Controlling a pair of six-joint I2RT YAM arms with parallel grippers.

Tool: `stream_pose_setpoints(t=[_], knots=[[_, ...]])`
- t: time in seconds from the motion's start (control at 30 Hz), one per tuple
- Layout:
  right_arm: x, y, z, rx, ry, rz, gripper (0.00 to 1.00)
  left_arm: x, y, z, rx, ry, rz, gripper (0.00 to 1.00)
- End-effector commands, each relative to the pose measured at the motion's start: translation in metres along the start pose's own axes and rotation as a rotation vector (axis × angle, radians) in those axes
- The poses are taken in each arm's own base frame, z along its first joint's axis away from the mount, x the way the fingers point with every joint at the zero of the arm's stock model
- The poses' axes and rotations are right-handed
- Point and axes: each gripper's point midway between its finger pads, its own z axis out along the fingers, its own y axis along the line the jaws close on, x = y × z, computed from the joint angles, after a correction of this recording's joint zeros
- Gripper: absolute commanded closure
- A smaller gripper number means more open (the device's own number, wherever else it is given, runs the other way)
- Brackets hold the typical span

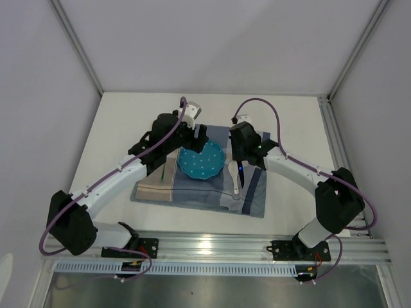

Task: Set the dinner table for one person
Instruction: Pick up the knife with the napkin, then place the knife on the napkin.

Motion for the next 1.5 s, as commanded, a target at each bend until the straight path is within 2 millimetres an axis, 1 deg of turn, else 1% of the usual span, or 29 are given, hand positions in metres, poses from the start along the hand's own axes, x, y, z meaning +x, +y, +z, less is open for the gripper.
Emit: stream_pose_setpoints(t=[0.0, 0.03, 0.17, 0.23, 0.27, 0.3, 0.4, 0.43, 0.47, 0.53, 0.57, 0.63, 0.67, 0.73, 0.83, 0.93, 1.0, 1.03, 1.07, 1.13, 1.2, 1.23, 1.27, 1.3, 1.33, 1.37, 1.4, 1.43, 1.47], knots=[[-0.024, 0.021, -0.013, -0.108, -0.038, -0.055, 1.0, -0.022, 0.018, -0.024, -0.084, -0.067, 0.111, 0.17], [-0.036, 0.028, -0.019, -0.137, -0.048, -0.099, 1.0, -0.026, 0.017, -0.027, -0.079, -0.093, 0.117, 0.17], [-0.032, 0.049, -0.028, -0.26, 0.008, -0.226, 1.0, -0.028, 0.019, -0.029, -0.092, -0.088, 0.131, 0.16], [-0.026, 0.055, -0.036, -0.258, 0.002, -0.301, 1.0, -0.028, 0.02, -0.03, -0.098, -0.087, 0.138, 0.16], [-0.029, 0.056, -0.044, -0.268, -0.034, -0.381, 1.0, -0.03, 0.021, -0.032, -0.1, -0.094, 0.141, 0.16], [-0.019, 0.065, -0.05, -0.316, -0.028, -0.464, 1.0, -0.031, 0.02, -0.032, -0.096, -0.098, 0.144, 0.16], [-0.01, 0.056, -0.062, -0.277, -0.028, -0.681, 1.0, -0.03, 0.018, -0.034, -0.085, -0.101, 0.144, 0.16], [-0.001, 0.06, -0.066, -0.324, -0.006, -0.739, 1.0, -0.028, 0.016, -0.034, -0.075, -0.1, 0.133, 0.16], [0.007, 0.055, -0.071, -0.331, 0.034, -0.801, 1.0, -0.028, 0.015, -0.035, -0.069, -0.102, 0.128, 0.16], [0.0, 0.046, -0.074, -0.287, -0.001, -0.885, 1.0, -0.025, 0.014, -0.037, -0.065, -0.104, 0.122, 0.17], [0.007, 0.042, -0.074, -0.293, 0.003, -0.923, 1.0, -0.024, 0.014, -0.038, -0.065, -0.101, 0.118, 0.17], [0.008, 0.043, -0.085, -0.365, -0.045, -1.06, 1.0, -0.021, 0.013, -0.042, -0.065, -0.098, 0.111, 0.17], [0.015, 0.041, -0.083, -0.379, -0.065, -1.108, 1.0, -0.02, 0.013, -0.043, -0.065, -0.101, 0.106, 0.17], [0.007, 0.043, -0.094, -0.418, -0.149, -1.21, 1.0, -0.016, 0.012, -0.046, -0.063, -0.103, 0.099, 0.16], [0.004, 0.046, -0.102, -0.47, -0.173, -1.258, 1.0, -0.009, 0.003, -0.049, -0.017, -0.1, 0.098, 0.16], [0.009, 0.048, -0.105, -0.514, -0.164, -1.304, 1.0, 0.005, -0.005, -0.053, 0.021, -0.071, 0.072, 0.16], [0.008, 0.051, -0.108, -0.533, -0.168, -1.313, 1.0, 0.018, -0.023, -0.056, 0.118, -0.034, 0.09, 0.15], [0.01, 0.051, -0.111, -0.542, -0.166, -1.325, 1.0, 0.021, -0.027, -0.058, 0.138, -0.023, 0.105, 0.13], [0.012, 0.053, -0.114, -0.564, -0.17, -1.334, 1.0, 0.024, -0.035, -0.06, 0.177, -0.009, 0.123, 0.01], [0.013, 0.053, -0.117, -0.569, -0.175, -1.355, 1.0, 0.034, -0.038, -0.062, 0.199, 0.034, 0.181, 0.01], [0.018, 0.059, -0.122, -0.583, -0.188, -1.421, 1.0, 0.038, -0.035, -0.061, 0.182, 0.046, 0.228, 0.01], [0.025, 0.066, -0.126, -0.601, -0.2, -1.479, 1.0, 0.04, -0.024, -0.057, 0.122, 0.052, 0.24, 0.01], [0.027, 0.063, -0.123, -0.586, -0.197, -1.503, 1.0, 0.039, -0.023, -0.055, 0.121, 0.047, 0.248, 0.01], [0.035, 0.07, -0.126, -0.599, -0.208, -1.553, 1.0, 0.039, -0.01, -0.052, 0.055, 0.052, 0.284, 0.01], [0.037, 0.071, -0.123, -0.575, -0.213, -1.594, 1.0, 0.037, -0.003, -0.049, 0.023, 0.052, 0.3, 0.01], [0.051, 0.069, -0.118, -0.58, -0.188, -1.643, 1.0, 0.036, 0.001, -0.046, 0.002, 0.055, 0.302, 0.01], [0.06, 0.074, -0.115, -0.592, -0.183, -1.72, 1.0, 0.032, 0.018, -0.043, -0.078, 0.073, 0.276, 0.01], [0.065, 0.073, -0.113, -0.587, -0.163, -1.75, 1.0, 0.022, 0.023, -0.042, -0.099, 0.066, 0.248, 0.01], [0.068, 0.074, -0.111, -0.595, -0.155, -1.771, 1.0, 0.021, 0.029, -0.041, -0.117, 0.076, 0.216, 0.01]])
